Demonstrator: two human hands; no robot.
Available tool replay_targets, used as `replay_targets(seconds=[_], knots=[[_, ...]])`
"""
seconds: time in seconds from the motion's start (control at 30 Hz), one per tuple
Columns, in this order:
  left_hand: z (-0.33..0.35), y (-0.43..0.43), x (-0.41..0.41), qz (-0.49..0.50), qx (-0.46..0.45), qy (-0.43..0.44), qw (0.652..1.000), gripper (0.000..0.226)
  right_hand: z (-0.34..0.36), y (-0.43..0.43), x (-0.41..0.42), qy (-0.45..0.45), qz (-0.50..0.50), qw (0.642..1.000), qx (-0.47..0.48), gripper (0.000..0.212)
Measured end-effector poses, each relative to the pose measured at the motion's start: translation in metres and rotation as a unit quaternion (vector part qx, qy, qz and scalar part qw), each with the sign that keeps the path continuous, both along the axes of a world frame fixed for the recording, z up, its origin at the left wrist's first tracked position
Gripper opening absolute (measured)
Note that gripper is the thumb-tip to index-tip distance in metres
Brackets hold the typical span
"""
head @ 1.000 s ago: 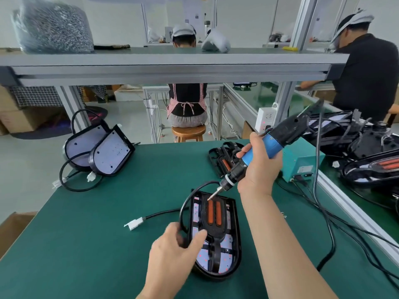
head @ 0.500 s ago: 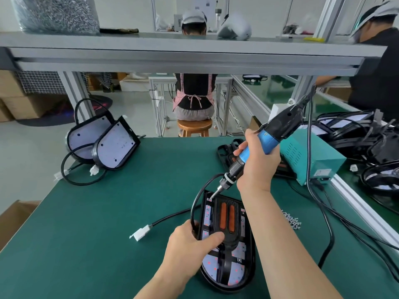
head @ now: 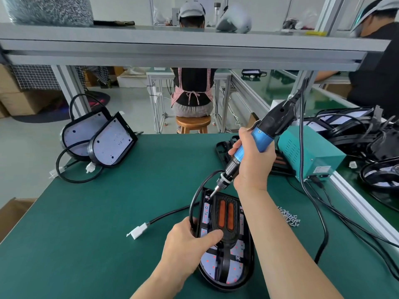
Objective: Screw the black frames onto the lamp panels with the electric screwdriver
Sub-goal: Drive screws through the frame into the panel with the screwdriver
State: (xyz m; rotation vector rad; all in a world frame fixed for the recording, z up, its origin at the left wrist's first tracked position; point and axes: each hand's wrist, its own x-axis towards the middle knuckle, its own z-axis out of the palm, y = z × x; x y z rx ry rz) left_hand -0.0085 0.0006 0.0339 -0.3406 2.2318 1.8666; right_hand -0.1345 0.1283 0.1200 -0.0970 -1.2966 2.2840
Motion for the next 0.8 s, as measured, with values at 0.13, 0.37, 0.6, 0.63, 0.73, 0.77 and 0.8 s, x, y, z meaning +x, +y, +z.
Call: replay_targets(seconds=[0.13,0.37,0.6,0.63,0.73,0.77,0.8], knots=[[-0.001,0.0,-0.002,0.004,0.013,-0.009,1.0,0.047,0.001,-0.004,0.004,0.026,0.021,0.999,0.032,0.015],[-0.003,0.001,-0.003,0.012,0.027,-0.012,0.999,0.048,0.002,-0.007,0.009,0.049,0.045,0.996,0.057,0.023],[-0.005,0.002,-0.001,0.019,0.036,0.0,0.999,0.036,-0.005,-0.011,0.007,0.062,0.048,0.994,0.077,0.018],[-0.005,0.003,-0.001,0.022,0.035,0.0,0.999,0.036,-0.005,-0.013,0.007,0.067,0.051,0.993,0.085,0.018],[-0.004,0.003,0.0,0.028,0.033,0.002,0.999,0.037,-0.006,-0.016,0.007,0.081,0.061,0.99,0.1,0.018],[-0.004,0.003,0.0,0.027,0.031,0.003,0.999,0.037,-0.006,-0.016,0.008,0.084,0.064,0.989,0.103,0.019],[-0.004,0.003,0.001,0.026,0.03,0.005,0.999,0.037,-0.006,-0.016,0.009,0.087,0.065,0.989,0.104,0.019]])
